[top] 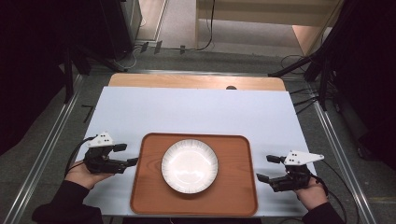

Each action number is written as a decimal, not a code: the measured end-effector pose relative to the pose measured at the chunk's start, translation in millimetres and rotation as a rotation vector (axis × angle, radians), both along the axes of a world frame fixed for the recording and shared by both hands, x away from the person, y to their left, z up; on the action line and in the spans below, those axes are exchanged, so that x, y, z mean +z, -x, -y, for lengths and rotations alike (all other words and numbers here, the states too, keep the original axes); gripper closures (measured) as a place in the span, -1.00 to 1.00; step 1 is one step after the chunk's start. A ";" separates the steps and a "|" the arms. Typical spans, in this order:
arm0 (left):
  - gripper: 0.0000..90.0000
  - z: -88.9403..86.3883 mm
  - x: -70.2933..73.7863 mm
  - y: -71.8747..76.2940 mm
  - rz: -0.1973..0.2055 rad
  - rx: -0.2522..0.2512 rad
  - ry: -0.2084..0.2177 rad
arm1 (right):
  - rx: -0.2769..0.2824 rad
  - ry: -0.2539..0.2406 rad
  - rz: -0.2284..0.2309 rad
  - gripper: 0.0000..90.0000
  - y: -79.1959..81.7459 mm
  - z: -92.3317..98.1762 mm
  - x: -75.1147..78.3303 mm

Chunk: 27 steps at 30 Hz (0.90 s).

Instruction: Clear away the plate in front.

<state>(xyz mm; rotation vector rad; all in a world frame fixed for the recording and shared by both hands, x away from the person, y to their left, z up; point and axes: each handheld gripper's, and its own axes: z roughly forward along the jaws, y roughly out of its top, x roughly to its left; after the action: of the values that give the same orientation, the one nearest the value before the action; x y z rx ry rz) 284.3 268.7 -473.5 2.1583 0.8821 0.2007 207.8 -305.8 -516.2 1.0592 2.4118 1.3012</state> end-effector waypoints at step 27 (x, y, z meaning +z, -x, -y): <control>-0.44 -33.6 -7.3 -1.4 0.096 0.076 0.030 | -0.005 -0.008 -0.001 -0.60 -0.1 0.3 0.4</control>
<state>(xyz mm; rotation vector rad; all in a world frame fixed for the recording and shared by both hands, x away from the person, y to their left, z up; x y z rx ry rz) 285.6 302.3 -480.8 2.0716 0.9066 0.3241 207.9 -306.1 -515.8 1.0680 2.4051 1.3098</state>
